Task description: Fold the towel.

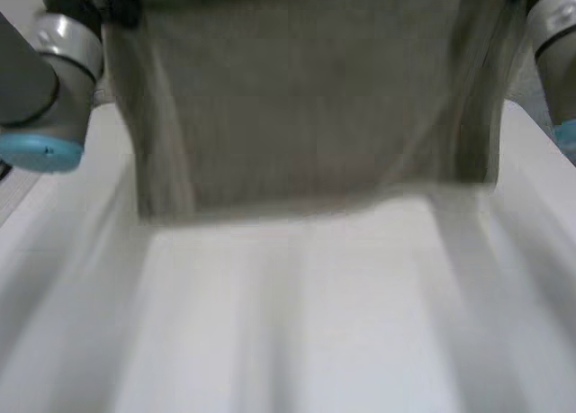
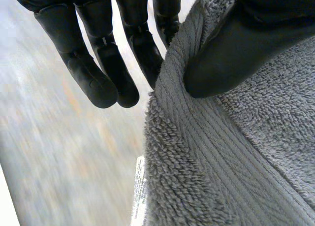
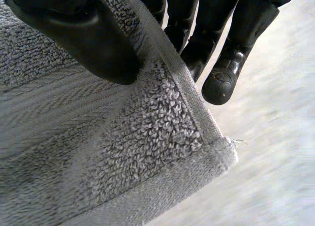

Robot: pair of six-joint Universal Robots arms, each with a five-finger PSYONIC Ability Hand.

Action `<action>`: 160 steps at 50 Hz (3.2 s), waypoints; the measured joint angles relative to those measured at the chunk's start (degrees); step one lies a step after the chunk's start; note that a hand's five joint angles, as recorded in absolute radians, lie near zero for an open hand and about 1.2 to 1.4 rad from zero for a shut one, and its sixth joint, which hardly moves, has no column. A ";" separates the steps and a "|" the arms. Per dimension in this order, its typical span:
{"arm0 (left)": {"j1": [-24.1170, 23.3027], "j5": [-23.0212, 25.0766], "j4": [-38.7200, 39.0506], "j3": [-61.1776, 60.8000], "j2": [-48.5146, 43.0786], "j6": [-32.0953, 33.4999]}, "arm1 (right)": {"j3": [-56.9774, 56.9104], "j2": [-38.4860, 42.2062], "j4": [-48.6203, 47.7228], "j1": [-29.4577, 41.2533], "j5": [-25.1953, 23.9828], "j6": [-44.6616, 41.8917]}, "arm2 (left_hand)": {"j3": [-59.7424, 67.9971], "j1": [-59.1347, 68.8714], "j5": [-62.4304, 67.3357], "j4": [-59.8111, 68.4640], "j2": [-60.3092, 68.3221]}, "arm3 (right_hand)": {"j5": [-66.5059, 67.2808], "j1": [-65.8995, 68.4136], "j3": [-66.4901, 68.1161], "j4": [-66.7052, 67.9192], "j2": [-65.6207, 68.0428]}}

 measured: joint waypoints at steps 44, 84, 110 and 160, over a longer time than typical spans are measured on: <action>9.01 11.27 1.05 -44.78 7.38 1.05 | 40.07 -1.39 18.60 -1.07 -9.68 3.44 | 0.12 0.00 0.39 0.00 0.54 | -19.30 -18.93 -19.19 -18.88 -19.47; 12.40 9.46 -13.86 -54.25 35.00 1.41 | 41.17 -31.03 41.39 -9.50 -11.40 -6.19 | 0.13 0.00 0.39 0.00 0.54 | 0.44 0.06 -0.04 0.27 -0.21; 8.81 1.89 -11.20 -40.16 6.62 2.37 | 21.23 0.84 43.61 -7.14 -12.48 -5.74 | 0.15 0.00 0.39 0.00 0.55 | 0.92 0.06 -0.03 0.27 -0.21; 1.35 -7.93 -5.32 -23.79 -2.93 2.44 | 18.44 7.11 14.12 -2.23 -9.29 -6.46 | -74.67 -66.16 -71.96 -72.27 -71.70 | -63.27 -62.93 -62.69 -62.24 -62.87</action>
